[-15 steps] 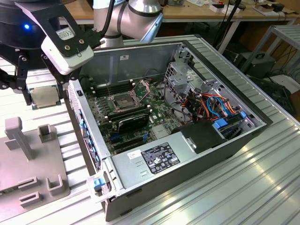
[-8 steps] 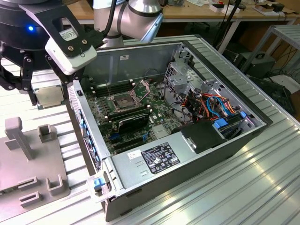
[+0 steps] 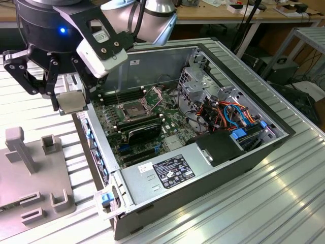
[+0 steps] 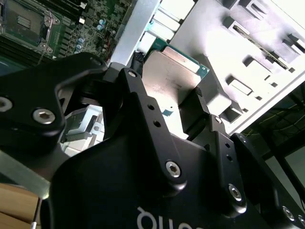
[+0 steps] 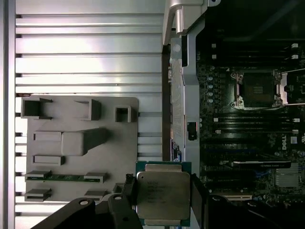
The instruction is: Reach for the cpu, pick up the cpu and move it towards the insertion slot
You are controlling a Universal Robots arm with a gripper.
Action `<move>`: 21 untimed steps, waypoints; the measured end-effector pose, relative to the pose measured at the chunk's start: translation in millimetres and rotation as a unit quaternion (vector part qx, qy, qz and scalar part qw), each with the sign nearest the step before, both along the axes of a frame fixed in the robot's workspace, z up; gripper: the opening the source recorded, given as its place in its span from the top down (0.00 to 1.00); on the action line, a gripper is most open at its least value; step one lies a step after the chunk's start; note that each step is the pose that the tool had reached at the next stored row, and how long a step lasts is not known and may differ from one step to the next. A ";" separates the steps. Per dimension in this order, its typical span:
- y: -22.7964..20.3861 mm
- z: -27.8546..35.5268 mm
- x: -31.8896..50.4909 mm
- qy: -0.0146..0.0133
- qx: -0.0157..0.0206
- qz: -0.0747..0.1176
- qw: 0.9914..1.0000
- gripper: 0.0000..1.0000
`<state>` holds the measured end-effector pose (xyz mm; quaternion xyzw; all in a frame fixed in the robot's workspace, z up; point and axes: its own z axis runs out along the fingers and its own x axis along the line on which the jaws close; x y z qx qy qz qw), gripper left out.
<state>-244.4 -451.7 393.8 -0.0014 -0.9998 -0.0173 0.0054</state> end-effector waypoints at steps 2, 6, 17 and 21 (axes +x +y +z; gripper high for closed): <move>0.0 -0.1 2.7 0.000 0.000 0.000 1.000 0.45; 0.0 -0.2 8.0 0.000 0.000 0.000 1.000 0.45; 0.0 -0.5 23.3 0.000 0.000 0.000 1.000 0.45; 0.0 -0.6 28.3 0.000 0.000 0.000 1.000 0.45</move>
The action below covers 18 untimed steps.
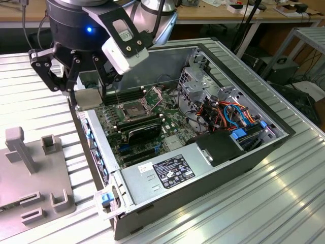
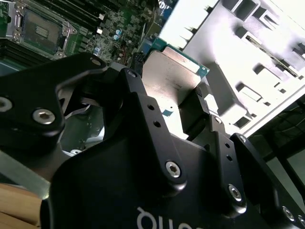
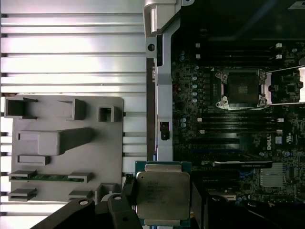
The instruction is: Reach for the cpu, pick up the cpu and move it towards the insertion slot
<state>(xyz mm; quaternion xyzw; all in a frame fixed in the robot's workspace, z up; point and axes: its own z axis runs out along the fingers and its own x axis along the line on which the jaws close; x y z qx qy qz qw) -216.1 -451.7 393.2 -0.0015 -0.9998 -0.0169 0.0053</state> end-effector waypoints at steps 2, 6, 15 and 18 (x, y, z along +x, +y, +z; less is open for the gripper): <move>0.0 -0.1 2.5 0.000 0.000 0.000 1.000 0.45; 0.3 -0.2 8.1 0.000 -0.001 0.000 1.000 0.45; 0.5 -0.4 18.4 0.000 -0.001 0.000 1.000 0.45; 1.4 -0.6 24.6 0.000 -0.002 0.000 1.000 0.45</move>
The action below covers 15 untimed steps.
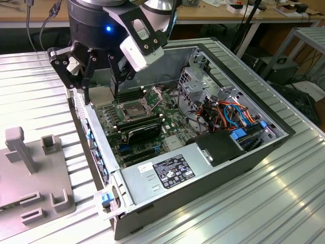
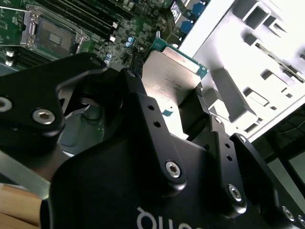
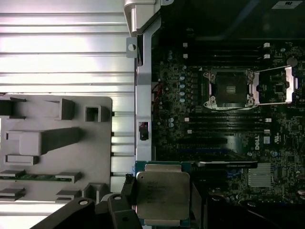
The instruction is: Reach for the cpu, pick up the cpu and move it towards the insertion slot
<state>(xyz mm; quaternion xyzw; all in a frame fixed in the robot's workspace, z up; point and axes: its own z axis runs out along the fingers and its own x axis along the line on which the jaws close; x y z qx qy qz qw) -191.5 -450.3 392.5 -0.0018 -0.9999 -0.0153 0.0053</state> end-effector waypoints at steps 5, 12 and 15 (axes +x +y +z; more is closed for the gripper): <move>4.6 -0.7 9.4 0.000 0.000 -0.002 1.000 0.45; 16.6 -2.3 19.8 0.000 0.000 -0.003 1.000 0.45; 28.5 -3.5 26.7 0.000 -0.001 -0.003 1.000 0.45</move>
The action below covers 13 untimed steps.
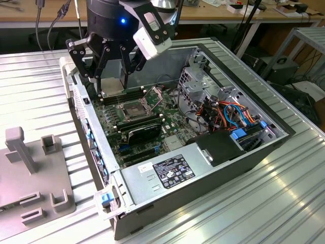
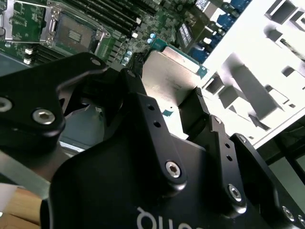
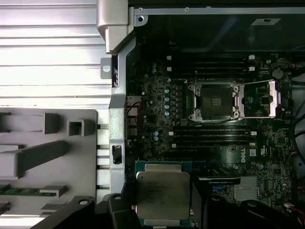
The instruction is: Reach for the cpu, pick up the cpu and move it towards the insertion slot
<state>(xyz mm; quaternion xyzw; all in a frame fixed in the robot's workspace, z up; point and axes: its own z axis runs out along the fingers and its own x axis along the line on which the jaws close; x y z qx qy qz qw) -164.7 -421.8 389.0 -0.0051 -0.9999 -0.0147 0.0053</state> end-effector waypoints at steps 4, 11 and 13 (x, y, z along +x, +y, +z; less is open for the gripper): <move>11.6 -1.8 9.8 0.000 0.000 0.000 1.000 0.45; 31.7 -4.4 27.5 0.000 -0.001 0.000 1.000 0.45; 37.5 -4.9 32.5 0.000 -0.001 0.000 1.000 0.45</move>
